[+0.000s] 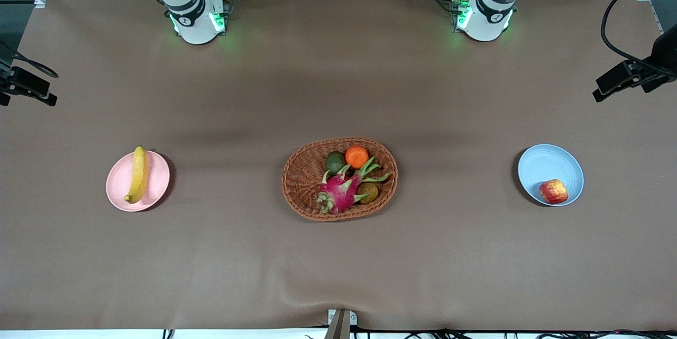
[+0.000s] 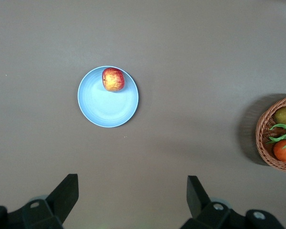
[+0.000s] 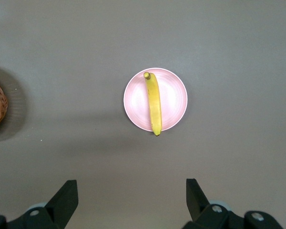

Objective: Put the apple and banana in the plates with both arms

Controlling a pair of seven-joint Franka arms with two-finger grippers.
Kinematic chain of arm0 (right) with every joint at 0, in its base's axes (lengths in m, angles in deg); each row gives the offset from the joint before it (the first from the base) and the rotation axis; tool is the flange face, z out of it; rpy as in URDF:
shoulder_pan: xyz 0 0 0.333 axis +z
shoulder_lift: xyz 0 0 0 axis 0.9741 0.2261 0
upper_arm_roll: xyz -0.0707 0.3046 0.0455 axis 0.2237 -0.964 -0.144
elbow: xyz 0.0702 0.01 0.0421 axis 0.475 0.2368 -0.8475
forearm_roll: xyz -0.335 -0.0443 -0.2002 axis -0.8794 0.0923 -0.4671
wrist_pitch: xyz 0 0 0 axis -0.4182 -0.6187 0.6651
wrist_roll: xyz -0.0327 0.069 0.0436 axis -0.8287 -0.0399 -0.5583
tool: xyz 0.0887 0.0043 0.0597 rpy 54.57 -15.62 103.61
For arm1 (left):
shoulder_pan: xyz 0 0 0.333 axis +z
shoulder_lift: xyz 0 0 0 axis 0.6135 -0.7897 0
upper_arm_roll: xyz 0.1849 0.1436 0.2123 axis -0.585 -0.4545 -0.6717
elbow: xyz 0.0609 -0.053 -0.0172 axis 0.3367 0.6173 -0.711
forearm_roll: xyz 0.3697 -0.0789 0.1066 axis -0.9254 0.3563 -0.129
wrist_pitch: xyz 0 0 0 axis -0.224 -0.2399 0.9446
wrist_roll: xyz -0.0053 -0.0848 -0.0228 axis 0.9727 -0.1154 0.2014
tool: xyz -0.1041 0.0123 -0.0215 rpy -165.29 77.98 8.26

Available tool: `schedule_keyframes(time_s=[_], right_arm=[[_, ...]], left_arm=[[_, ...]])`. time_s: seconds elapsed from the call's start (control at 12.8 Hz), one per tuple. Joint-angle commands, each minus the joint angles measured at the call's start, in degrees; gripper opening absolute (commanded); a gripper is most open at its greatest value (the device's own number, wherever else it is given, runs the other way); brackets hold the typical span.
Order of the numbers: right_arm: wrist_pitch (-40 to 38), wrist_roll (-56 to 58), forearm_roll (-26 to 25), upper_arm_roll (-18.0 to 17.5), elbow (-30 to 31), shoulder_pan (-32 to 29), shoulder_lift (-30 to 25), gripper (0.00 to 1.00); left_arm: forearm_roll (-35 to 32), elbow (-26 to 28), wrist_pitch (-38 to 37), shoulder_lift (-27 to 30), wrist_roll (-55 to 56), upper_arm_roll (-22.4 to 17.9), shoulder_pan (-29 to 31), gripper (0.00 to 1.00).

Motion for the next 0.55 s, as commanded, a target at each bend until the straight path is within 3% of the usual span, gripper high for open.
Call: schedule_keyframes(time_s=[0.0,0.47], right_arm=[[-0.2,0.8,-1.1,-0.5,0.4,-0.4,-0.7,1.0],[-0.3,0.9,-1.1,-0.6,0.3,-0.3,-0.9,1.0]], left_arm=[[-0.6,0.6,-0.4,0.9,-2.0,-0.2,-0.2,1.0],[-0.8,-0.9,-1.4,0.5,-2.9,-0.3,-0.4,1.0]])
